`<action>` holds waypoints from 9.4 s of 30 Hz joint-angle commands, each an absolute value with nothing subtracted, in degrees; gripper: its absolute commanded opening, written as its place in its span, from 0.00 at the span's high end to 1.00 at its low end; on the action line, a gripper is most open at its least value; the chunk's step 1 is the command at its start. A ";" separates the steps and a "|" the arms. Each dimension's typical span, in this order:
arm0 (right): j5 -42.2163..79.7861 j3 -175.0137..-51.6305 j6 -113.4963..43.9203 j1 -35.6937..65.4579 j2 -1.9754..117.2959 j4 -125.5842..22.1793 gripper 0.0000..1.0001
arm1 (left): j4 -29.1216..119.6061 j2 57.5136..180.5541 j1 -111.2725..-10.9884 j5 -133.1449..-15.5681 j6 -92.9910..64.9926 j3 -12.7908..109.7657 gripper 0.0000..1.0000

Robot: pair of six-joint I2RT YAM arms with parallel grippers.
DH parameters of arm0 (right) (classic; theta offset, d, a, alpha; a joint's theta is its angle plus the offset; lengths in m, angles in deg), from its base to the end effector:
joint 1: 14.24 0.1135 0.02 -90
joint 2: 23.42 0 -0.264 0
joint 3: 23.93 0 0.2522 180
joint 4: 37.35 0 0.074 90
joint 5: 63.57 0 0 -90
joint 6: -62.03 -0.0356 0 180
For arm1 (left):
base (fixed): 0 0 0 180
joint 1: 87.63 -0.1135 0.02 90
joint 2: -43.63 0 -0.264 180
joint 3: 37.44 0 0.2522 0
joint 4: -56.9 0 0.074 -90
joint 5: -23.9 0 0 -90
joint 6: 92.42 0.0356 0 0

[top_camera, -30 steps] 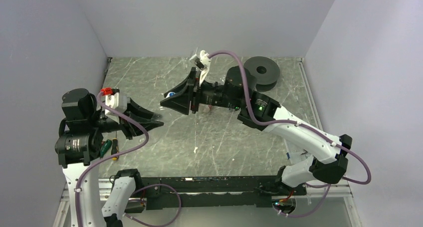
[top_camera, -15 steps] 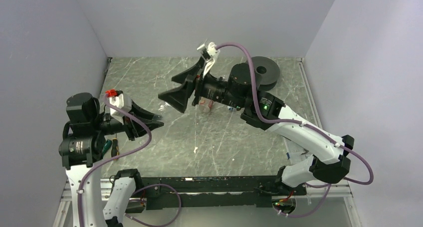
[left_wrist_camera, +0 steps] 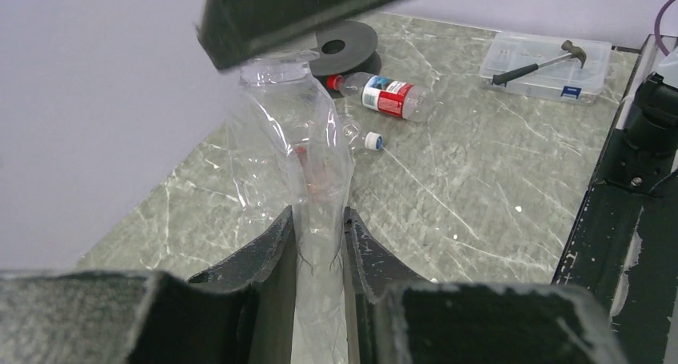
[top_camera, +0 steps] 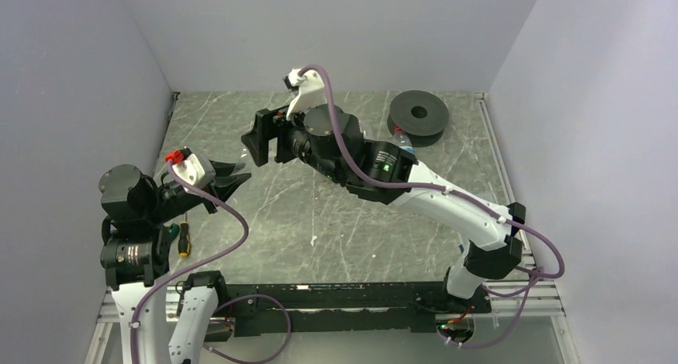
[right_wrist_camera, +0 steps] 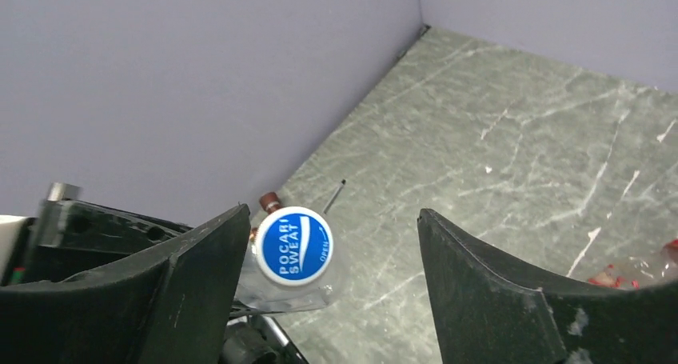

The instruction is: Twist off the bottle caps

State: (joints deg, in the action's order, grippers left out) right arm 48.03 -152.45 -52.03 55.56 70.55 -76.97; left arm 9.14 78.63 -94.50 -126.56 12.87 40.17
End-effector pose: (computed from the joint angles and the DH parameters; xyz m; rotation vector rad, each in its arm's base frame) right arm 0.1341 0.3265 0.5104 -0.3901 1.6940 0.9218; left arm 0.0837 -0.0211 0.4274 0.8782 1.3920 -0.5756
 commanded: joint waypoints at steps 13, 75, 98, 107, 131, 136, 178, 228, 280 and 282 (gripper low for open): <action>45.37 -150.61 -54.84 55.63 68.73 -71.44 0.86 | 11.62 78.92 -94.61 -126.45 11.27 39.78 1.00; 44.63 -151.77 -47.74 58.62 68.36 -73.91 0.42 | 7.93 81.73 -94.64 -132.67 11.40 42.83 1.00; 50.20 -131.83 -30.93 49.33 65.69 -59.31 0.97 | -5.07 87.48 -94.66 -125.99 9.74 44.53 0.01; 51.84 -125.48 -28.50 41.21 73.83 -41.90 1.00 | -9.34 86.75 -94.64 -122.95 13.97 45.49 0.01; 46.75 -136.37 -33.74 34.18 95.99 -38.34 0.81 | -7.22 90.53 -94.65 -124.18 14.10 43.43 0.01; 45.62 -135.50 -33.18 34.25 95.46 -38.73 0.49 | -6.94 89.83 -94.63 -124.30 14.07 42.95 0.01; 51.88 -138.94 -54.62 29.49 81.12 -73.14 0.00 | -6.54 88.58 -94.66 -123.82 13.05 44.61 0.01; 50.19 -136.52 -71.67 26.01 102.39 -78.14 0.59 | -10.90 87.80 -94.64 -129.20 13.80 46.12 0.01; 63.82 -123.56 -51.22 67.41 63.39 -27.10 0.62 | 20.37 83.74 -94.61 -142.86 -26.92 38.62 0.05; 63.02 -123.43 -51.09 67.41 63.38 -26.78 0.61 | 20.63 84.19 -94.57 -144.16 -26.20 38.40 0.19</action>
